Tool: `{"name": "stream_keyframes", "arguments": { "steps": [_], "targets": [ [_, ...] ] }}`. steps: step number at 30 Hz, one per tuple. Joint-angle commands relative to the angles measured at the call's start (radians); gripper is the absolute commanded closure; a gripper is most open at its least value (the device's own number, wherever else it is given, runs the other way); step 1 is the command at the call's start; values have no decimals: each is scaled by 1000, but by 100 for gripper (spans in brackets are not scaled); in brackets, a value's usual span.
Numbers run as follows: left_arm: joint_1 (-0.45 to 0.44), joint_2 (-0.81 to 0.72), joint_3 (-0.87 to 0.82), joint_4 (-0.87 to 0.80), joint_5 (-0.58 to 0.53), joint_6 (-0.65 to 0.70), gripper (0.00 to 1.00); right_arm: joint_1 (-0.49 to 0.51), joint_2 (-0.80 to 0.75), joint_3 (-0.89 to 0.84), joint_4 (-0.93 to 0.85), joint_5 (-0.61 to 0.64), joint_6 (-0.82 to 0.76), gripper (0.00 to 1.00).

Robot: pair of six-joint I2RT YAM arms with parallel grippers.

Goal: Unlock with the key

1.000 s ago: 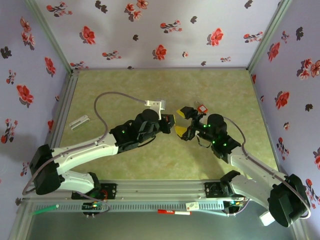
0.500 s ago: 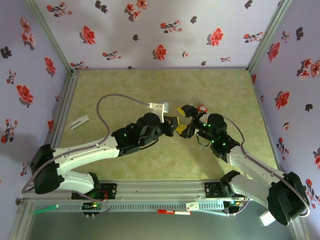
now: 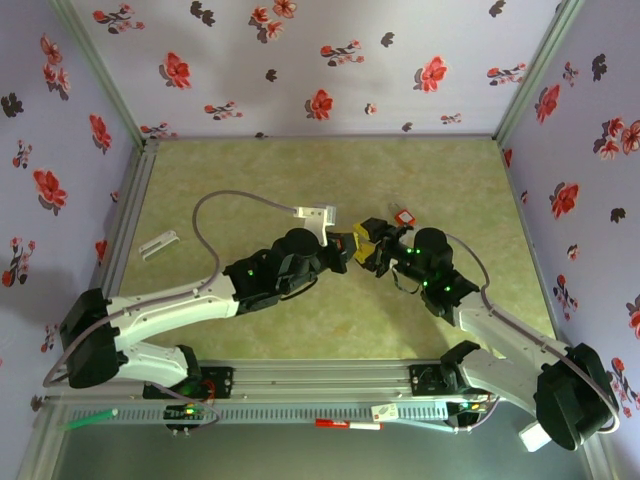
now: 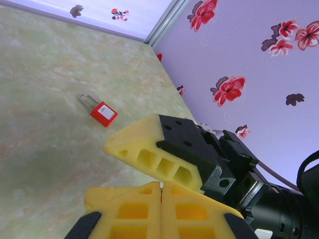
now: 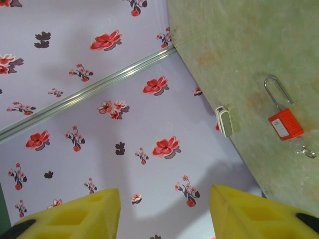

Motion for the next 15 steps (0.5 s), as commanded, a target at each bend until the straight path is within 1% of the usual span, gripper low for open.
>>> {"name": "stream_keyframes", "arguments": {
  "steps": [1,8,15],
  "targets": [
    [-12,-23,-19,2,-15,28,100,3,-3,-2,29,14,15,57],
    [-17,-30,-25,5,-14,39,100,-1,-9,-2,22,12,15,74],
    [-29,-31,-36,4,-13,43,100,-10,-9,4,6,0,7,92]
  ]
}}
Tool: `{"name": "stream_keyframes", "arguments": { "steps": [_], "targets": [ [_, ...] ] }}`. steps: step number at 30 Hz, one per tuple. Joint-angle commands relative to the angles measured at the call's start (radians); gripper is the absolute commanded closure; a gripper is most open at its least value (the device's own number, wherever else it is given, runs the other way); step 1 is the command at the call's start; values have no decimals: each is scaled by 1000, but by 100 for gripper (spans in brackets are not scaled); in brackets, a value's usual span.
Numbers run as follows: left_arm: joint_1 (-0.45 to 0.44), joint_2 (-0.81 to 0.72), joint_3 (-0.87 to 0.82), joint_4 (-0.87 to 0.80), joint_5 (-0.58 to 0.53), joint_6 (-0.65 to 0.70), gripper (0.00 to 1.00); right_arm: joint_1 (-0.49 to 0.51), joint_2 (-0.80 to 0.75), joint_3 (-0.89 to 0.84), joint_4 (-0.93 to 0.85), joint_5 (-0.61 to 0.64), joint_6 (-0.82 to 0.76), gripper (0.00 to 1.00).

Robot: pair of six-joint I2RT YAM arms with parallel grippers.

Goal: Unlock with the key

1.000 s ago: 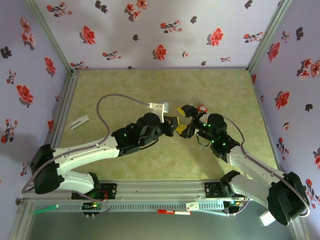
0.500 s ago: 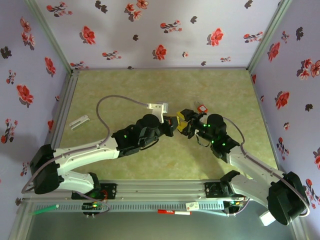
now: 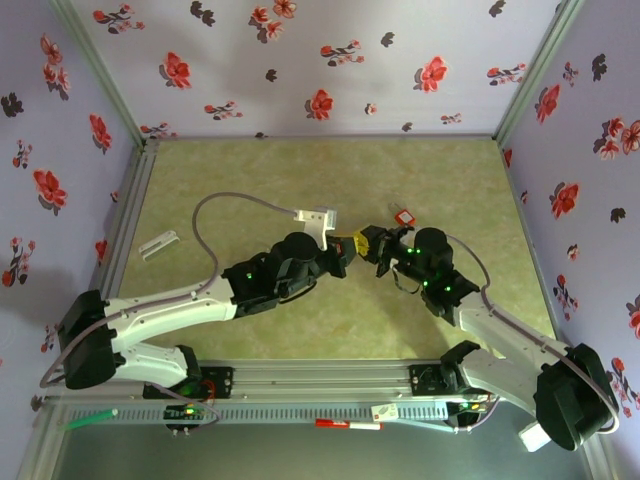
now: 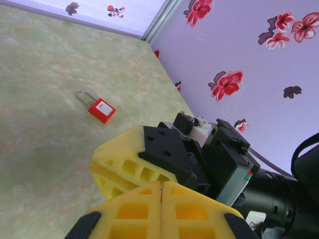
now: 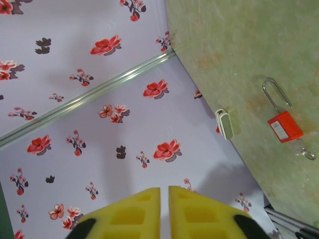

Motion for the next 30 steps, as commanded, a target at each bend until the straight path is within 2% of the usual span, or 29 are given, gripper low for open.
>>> {"name": "stream_keyframes", "arguments": {
  "steps": [1,4,7,8,10,11,12,15,16,21,25,30],
  "targets": [
    [-13,-18,-25,8,-13,23,100,-3,-9,7,7,-12,-10,95],
    [-14,-32,-43,11,-15,13,100,-16,-11,11,-13,-27,-23,100],
    [-14,-54,-64,4,-23,-22,100,-30,-26,19,-52,-35,-51,100],
    [-13,-65,-73,6,-22,-43,88,-36,-30,24,-63,-36,-64,100],
    [-13,-87,-102,32,-13,-105,45,-53,-40,40,-78,-47,-102,100],
    [-12,-100,-114,42,-9,-138,32,-60,-40,51,-87,-53,-124,100],
    [-10,-115,-131,67,1,-171,23,-72,-42,64,-99,-60,-155,100],
    [-9,-148,-170,126,16,-269,7,-101,-41,110,-138,-71,-241,100],
    [-9,-155,-180,148,24,-293,4,-111,-32,130,-143,-83,-273,100],
    [-9,-164,-198,227,26,-388,2,-124,16,248,-208,-118,-410,100],
    [-1,-129,-194,347,32,-426,2,-120,51,299,-223,-136,-447,100],
    [7,-51,-146,412,64,-468,2,-105,59,319,-229,-137,-469,100]
  ]
}}
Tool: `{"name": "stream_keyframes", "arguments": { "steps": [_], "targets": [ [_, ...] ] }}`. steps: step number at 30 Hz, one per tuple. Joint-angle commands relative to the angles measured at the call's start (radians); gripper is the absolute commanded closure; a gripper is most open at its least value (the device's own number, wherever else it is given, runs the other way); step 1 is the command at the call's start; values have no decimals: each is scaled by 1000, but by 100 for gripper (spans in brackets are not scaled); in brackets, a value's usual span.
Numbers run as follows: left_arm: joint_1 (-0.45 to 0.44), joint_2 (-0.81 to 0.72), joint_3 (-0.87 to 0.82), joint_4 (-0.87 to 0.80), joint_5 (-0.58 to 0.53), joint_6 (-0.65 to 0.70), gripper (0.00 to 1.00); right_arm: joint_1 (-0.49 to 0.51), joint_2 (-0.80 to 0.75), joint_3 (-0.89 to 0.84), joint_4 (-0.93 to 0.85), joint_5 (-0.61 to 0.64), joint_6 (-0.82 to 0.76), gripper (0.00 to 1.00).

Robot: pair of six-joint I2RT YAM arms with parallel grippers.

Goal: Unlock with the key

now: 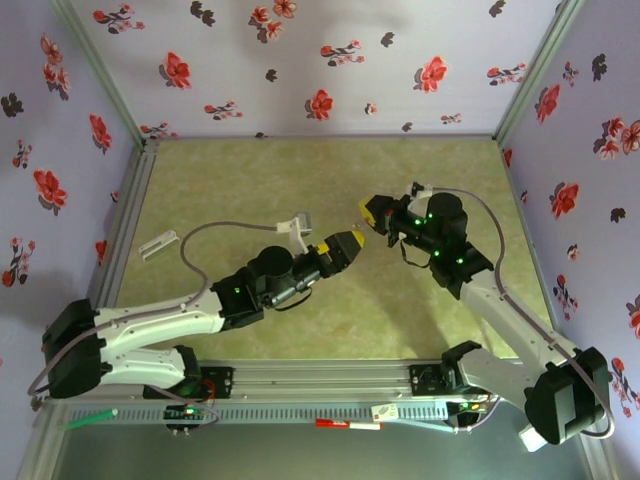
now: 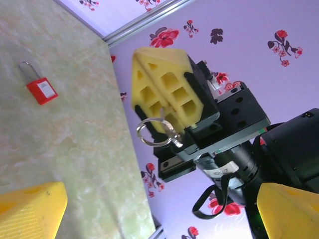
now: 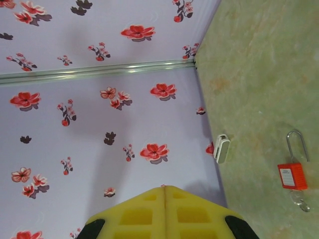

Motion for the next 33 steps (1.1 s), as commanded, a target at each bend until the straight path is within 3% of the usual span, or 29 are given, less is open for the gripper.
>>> {"name": "stream_keyframes", "arguments": {
  "steps": [1,11,18,33],
  "targets": [
    [11,48,34,120,19,-63,3,13,6,41,-27,-20,-64,100],
    [84,58,5,137,36,-120,9,24,-3,44,-61,-33,-79,100],
    [141,85,46,133,219,-98,13,25,16,50,-51,-47,-84,100],
    [201,138,68,139,415,-67,23,25,43,72,-20,-76,-77,100]
  ]
}}
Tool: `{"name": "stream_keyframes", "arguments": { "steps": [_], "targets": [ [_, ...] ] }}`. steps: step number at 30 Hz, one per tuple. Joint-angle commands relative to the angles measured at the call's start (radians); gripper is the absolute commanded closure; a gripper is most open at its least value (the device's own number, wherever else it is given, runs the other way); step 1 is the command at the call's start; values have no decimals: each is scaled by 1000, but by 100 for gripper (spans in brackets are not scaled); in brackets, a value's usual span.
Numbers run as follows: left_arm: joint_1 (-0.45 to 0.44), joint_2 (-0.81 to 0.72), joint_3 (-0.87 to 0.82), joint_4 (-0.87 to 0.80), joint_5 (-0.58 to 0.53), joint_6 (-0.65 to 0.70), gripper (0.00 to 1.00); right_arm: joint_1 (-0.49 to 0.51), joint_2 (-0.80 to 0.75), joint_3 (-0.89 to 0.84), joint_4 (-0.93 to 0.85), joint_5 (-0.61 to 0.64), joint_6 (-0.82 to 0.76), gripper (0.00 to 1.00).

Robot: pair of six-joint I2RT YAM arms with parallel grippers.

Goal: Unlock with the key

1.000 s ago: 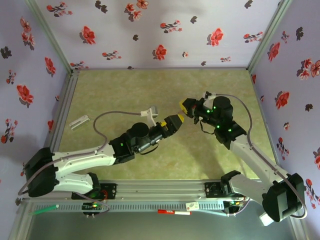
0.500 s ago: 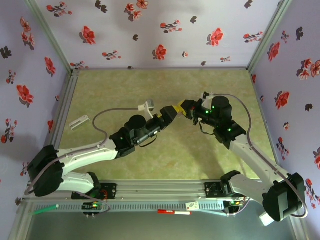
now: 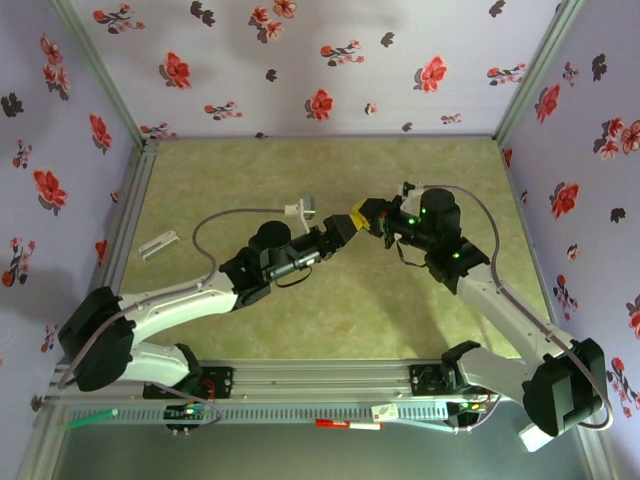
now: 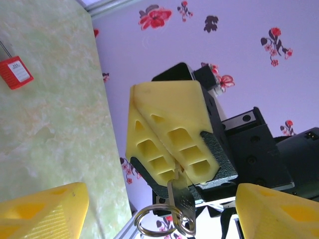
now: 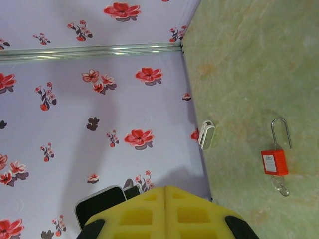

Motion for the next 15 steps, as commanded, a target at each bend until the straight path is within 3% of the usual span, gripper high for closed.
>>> {"name": "stream_keyframes", "arguments": {
  "steps": [1,5,15],
  "targets": [
    [8,21,37,30,72,33,23,6,2,33,40,-25,-16,100],
    [20,18,24,63,75,32,27,7,-1,29,39,-27,-12,100],
    [21,33,41,73,121,20,49,11,1,19,38,-16,-14,100]
  ]
}}
